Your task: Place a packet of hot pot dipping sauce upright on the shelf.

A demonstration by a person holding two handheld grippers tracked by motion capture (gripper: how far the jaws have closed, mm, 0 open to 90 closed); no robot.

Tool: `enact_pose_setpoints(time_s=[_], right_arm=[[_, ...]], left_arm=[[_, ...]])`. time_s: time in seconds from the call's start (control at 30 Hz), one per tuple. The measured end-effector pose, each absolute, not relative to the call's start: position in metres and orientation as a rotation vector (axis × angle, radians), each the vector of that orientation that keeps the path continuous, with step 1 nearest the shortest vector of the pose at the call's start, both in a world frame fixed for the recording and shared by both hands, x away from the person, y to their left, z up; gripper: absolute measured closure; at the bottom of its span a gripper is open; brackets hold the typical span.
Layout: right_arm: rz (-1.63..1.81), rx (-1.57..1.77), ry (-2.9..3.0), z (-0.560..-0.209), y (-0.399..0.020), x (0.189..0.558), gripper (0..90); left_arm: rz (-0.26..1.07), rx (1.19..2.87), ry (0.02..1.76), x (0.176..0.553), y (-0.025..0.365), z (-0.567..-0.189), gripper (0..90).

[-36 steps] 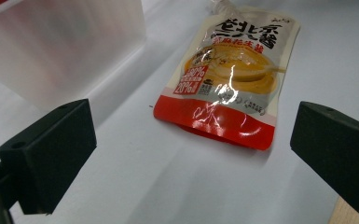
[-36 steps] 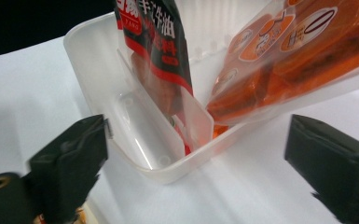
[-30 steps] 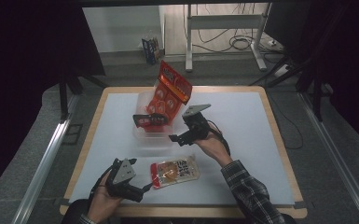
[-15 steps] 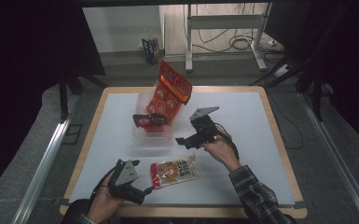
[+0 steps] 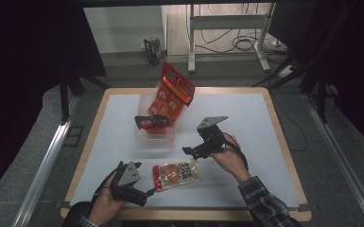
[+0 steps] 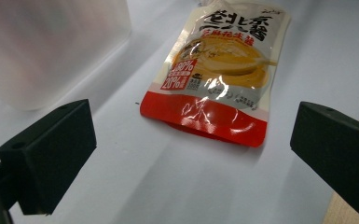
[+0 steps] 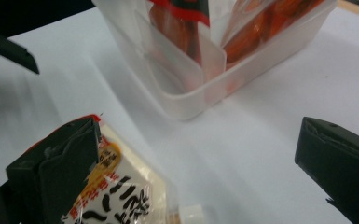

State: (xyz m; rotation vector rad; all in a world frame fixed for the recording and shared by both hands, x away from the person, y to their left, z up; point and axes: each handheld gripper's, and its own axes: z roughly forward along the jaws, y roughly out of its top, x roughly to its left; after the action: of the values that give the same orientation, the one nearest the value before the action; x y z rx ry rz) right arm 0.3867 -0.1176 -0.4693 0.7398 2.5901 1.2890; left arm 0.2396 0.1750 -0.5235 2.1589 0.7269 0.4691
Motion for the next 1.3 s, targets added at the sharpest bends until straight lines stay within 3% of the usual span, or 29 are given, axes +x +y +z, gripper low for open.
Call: enact_pose_setpoints(time_s=[0.23,0.43,0.77,1.03,1.13,1.3], right_arm=[[1.301,0.738,2.614,-0.474,-0.128,0.375,0.0],[1.334,0.755,2.594,-0.476,-0.139,0.367,0.0],[1.315,0.789,2.633,-0.482,-0.149,0.35,0.9],[1.254,0.772,2.673,-0.492,-0.15,0.337,0.9],[1.243,0.772,2.685,-0.495,-0.151,0.333,0.9],[1.221,0.773,2.704,-0.5,-0.153,0.33,0.8]], left_arm=[[0.393,2.124,0.745,0.246,0.179,-0.523,1.0],[0.392,2.143,0.736,0.248,0.176,-0.522,9.7],[0.355,2.128,0.682,0.262,0.17,-0.524,45.1],[0.323,2.13,0.659,0.272,0.165,-0.525,81.7],[0.29,2.144,0.638,0.276,0.161,-0.526,87.9],[0.262,2.155,0.623,0.276,0.157,-0.529,88.1]])
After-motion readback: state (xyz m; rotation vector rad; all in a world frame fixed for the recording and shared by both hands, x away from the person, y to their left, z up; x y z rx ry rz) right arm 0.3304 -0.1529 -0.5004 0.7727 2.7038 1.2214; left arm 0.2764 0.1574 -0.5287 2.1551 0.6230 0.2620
